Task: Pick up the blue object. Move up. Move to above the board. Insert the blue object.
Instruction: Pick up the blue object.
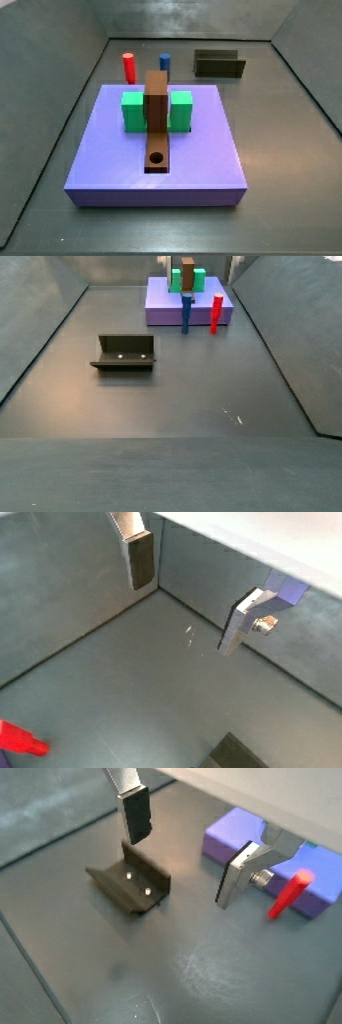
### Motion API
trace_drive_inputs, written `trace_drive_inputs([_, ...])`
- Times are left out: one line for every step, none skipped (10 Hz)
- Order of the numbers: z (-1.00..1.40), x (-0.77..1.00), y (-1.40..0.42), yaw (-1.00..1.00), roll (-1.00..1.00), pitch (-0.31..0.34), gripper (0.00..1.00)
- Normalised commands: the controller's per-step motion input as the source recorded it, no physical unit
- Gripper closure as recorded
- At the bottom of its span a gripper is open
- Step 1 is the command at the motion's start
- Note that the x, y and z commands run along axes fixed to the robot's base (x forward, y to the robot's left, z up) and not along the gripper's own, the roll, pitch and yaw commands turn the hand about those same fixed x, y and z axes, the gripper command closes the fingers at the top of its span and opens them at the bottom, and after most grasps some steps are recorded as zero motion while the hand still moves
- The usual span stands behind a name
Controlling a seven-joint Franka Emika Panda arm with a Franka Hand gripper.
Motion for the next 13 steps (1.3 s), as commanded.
trace_drive_inputs([0.0, 0.0, 0.0, 0.0, 0.0, 0.0, 0.0])
trace_drive_inputs([0.0, 0.01, 0.0, 0.0, -0.01, 0.0, 0.0])
trace_drive_inputs([-0.1, 0.18, -0.39, 0.0, -0.01, 0.0, 0.0])
trace_drive_inputs([-0.11, 0.31, -0.71, 0.0, -0.04, 0.0, 0.0])
trace_drive_inputs([-0.11, 0.37, -0.82, 0.0, -0.07, 0.0, 0.0])
trace_drive_inputs([-0.15, 0.36, -0.84, 0.0, -0.09, 0.0, 0.0])
trace_drive_inputs([-0.14, 0.41, -0.89, 0.0, -0.07, 0.0, 0.0])
trace_drive_inputs([-0.11, 0.42, -0.95, 0.0, -0.02, 0.017, 0.0])
trace_drive_inputs([-0.09, 0.38, -0.92, 0.01, -0.03, 0.0, 0.0])
trace_drive_inputs([-0.06, 0.34, -0.94, 0.05, 0.0, 0.017, 0.0])
trace_drive_inputs([-0.09, 0.3, -0.89, 0.08, 0.0, 0.017, 0.0])
trace_drive_inputs([-0.2, 0.1, -0.64, 0.14, 0.0, 0.0, 0.0])
trace_drive_inputs([-0.27, 0.0, -0.43, 0.1, 0.0, 0.0, 0.0])
